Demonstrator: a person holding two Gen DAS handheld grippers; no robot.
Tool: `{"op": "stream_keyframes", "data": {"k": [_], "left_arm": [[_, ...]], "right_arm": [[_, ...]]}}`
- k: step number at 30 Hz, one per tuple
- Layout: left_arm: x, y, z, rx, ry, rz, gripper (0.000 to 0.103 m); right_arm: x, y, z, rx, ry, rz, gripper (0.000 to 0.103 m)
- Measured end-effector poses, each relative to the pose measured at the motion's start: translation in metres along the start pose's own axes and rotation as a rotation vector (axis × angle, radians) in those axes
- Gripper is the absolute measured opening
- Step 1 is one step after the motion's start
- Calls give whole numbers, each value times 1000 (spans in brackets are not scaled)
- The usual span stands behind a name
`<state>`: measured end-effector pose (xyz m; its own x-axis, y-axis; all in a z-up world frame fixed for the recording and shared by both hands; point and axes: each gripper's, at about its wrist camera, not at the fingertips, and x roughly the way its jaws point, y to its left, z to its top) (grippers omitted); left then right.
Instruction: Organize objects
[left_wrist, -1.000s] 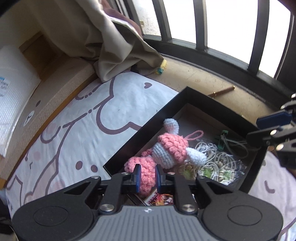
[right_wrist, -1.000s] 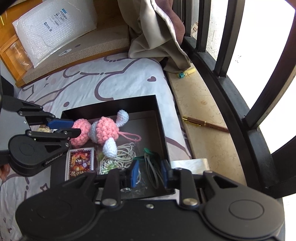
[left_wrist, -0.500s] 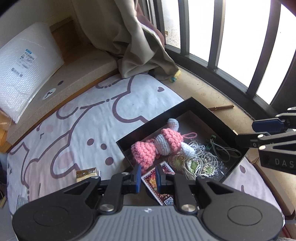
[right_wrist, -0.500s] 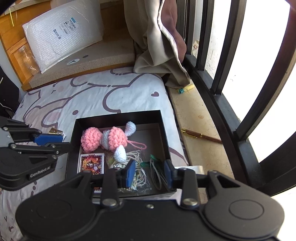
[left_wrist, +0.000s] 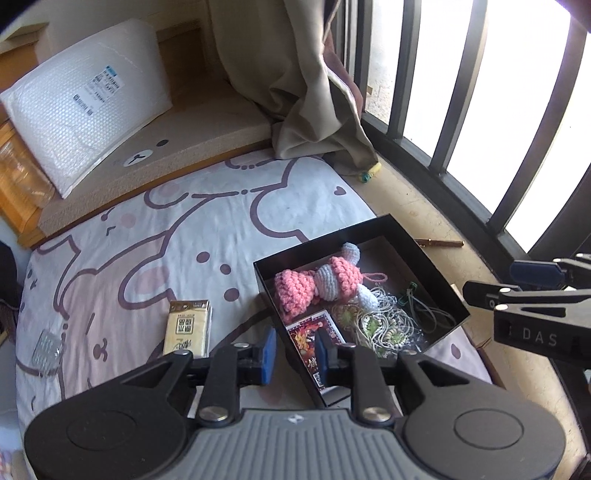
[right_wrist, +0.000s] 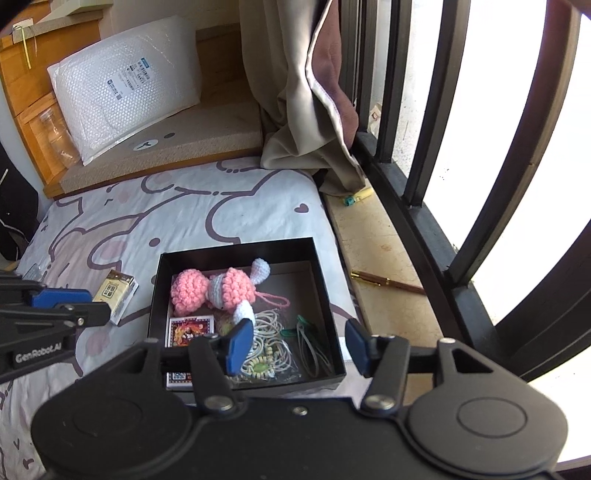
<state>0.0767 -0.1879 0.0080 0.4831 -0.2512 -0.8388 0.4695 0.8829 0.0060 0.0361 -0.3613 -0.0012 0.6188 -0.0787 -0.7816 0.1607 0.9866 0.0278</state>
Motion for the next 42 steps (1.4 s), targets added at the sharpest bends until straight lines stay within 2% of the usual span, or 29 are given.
{"op": "stream_keyframes", "data": {"k": [3,8,15,22,30,34,36,42], "left_arm": [[-6,3,-4,-33,-4,12,27],[-13,12,-12,-98,-15,20,41],[-21,19,-25,-163,-46,26,71],[-26,21,-32,-169,-70,43,91],[-23,24,-37,-178,-76,65,101],[-21,27,-39,-183,-75,86,103],[-19,28,-40,-184,-74,91,103],[-15,28,-40,-174,-66,108,103]], "right_arm": [[-5,0,-2,6,-5,-10,59],[-11,2,-5,7,-17,-17,63],[-16,1,-10,16,-15,-30,70],[-17,-1,-16,24,-5,-51,78],[-20,-1,-21,14,-4,-85,96],[-21,-3,-22,27,-7,-108,98],[-20,-4,-22,30,-2,-112,103],[-18,-5,-23,44,-2,-117,103]]}}
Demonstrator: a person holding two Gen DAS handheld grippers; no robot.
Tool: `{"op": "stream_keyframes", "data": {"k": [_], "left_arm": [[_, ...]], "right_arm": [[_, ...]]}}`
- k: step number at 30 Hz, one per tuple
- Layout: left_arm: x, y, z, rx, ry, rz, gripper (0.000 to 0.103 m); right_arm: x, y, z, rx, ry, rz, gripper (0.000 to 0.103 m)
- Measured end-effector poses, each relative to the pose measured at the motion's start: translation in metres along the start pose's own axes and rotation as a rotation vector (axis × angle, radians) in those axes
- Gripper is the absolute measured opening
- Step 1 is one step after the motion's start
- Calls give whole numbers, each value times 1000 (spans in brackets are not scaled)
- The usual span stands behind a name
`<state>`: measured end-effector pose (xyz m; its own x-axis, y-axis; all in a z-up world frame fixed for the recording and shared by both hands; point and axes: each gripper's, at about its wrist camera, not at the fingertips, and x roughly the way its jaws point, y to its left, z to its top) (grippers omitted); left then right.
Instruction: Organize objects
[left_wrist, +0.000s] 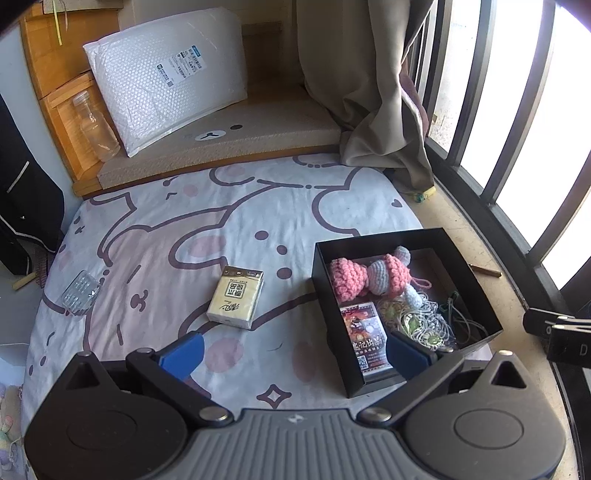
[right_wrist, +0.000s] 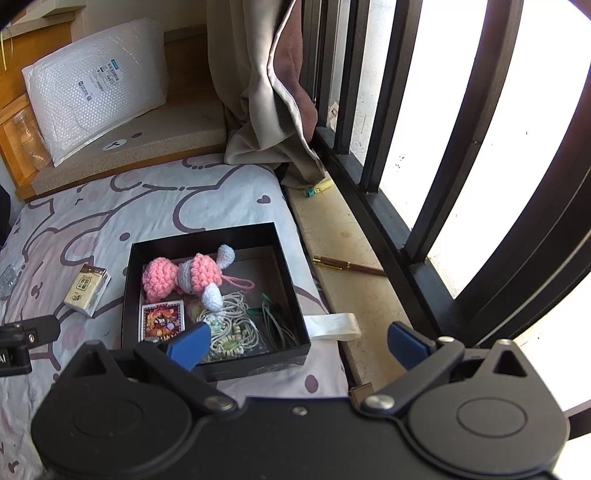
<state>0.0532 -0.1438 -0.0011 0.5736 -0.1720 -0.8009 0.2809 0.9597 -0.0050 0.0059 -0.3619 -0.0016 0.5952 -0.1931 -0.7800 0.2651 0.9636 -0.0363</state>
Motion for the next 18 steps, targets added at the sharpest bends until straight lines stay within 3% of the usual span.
{"op": "stream_keyframes", "data": {"k": [18], "left_arm": [[1,13,1,-28,-5,10,103]], "right_arm": [[4,1,0,16,8,3,103]]}}
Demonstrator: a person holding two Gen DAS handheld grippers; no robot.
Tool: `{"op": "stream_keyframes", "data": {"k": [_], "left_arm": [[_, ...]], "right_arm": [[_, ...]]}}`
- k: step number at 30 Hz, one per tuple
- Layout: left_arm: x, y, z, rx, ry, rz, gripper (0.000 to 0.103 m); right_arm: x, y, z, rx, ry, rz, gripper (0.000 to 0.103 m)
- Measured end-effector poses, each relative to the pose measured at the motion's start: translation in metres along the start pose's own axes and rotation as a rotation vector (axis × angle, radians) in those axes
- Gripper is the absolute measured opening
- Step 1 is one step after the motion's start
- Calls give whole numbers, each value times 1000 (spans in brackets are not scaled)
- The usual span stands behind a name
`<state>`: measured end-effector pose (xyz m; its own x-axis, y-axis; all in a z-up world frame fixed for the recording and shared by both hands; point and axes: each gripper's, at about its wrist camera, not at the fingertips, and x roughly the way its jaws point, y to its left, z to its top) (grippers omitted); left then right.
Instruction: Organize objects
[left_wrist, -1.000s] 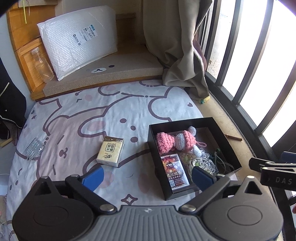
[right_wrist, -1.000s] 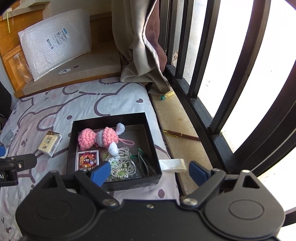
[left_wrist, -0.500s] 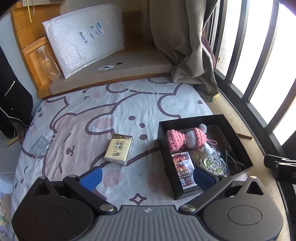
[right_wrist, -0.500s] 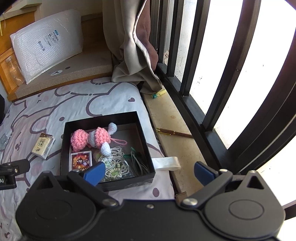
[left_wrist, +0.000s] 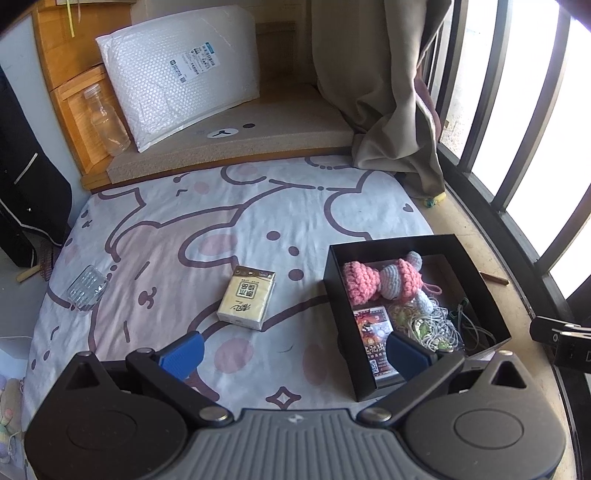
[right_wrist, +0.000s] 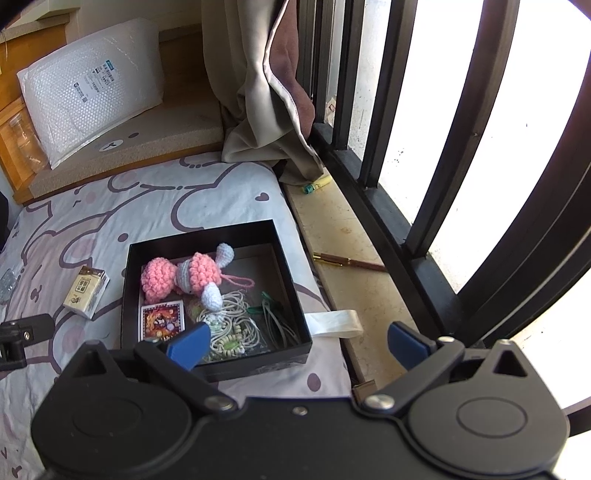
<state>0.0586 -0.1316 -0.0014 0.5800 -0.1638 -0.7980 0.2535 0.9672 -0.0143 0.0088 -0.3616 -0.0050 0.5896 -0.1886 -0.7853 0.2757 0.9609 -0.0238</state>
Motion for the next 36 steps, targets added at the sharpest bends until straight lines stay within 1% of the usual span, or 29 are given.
{"op": "stream_keyframes", "data": {"k": [7,22,29,36], "left_arm": [[-4,20,-1,-27,-7,23,103],[-15,86,-9,-127,-10,100,103],[-23,109,-13,-152,-19,127,103],[-28,120,-13,-149,-32,143,103]], "right_arm": [[-2,16,4,-9,-9,26,103],[-6,79,9,-78,-25,116,103],[-8,105,8,-107,-29,148,103],[-12,125,8,-128,-39,170,103]]}}
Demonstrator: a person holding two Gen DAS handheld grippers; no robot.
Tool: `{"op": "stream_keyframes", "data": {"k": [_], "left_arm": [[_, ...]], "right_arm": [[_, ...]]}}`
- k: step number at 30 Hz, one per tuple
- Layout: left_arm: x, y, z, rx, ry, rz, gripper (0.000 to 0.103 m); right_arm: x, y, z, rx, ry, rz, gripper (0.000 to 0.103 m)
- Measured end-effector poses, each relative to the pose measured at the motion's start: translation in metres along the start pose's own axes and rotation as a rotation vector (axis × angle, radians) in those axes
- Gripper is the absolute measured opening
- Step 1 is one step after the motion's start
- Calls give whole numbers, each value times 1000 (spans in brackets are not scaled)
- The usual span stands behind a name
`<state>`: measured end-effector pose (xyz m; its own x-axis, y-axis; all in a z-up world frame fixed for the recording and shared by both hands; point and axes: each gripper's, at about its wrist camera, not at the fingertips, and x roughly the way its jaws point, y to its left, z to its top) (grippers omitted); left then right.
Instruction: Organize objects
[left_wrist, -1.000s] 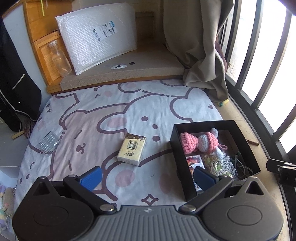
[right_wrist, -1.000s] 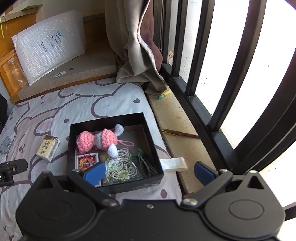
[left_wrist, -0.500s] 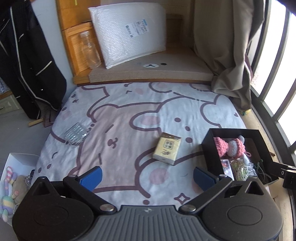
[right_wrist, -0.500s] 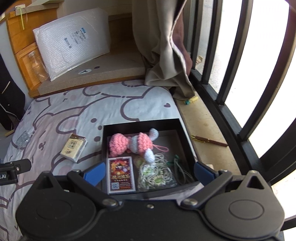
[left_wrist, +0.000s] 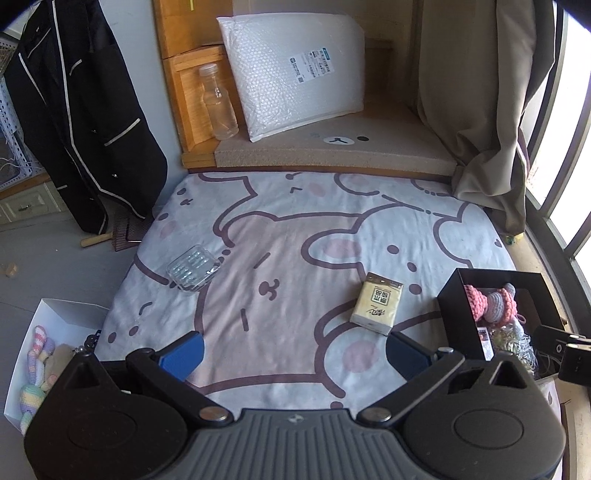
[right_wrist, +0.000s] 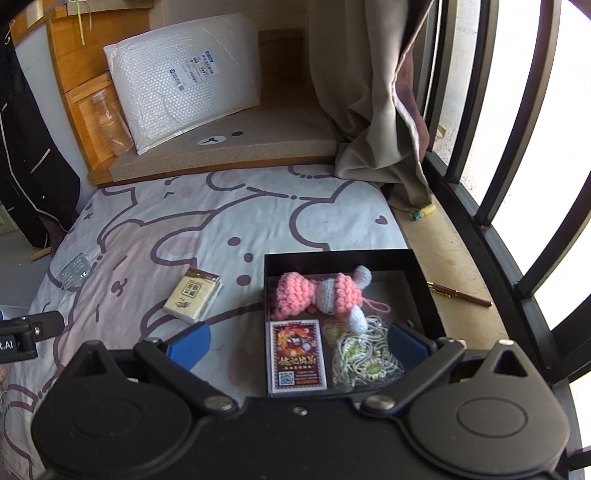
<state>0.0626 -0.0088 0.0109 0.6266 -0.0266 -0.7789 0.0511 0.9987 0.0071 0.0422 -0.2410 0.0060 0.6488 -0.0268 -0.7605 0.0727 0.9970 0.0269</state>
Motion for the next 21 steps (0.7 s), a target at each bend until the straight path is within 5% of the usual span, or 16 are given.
{"op": "stream_keyframes", "data": {"k": [21], "left_arm": [[24,30,40,-33,-37,50,103]], "right_arm": [[8,21,20,-10,-18,41,103]]}}
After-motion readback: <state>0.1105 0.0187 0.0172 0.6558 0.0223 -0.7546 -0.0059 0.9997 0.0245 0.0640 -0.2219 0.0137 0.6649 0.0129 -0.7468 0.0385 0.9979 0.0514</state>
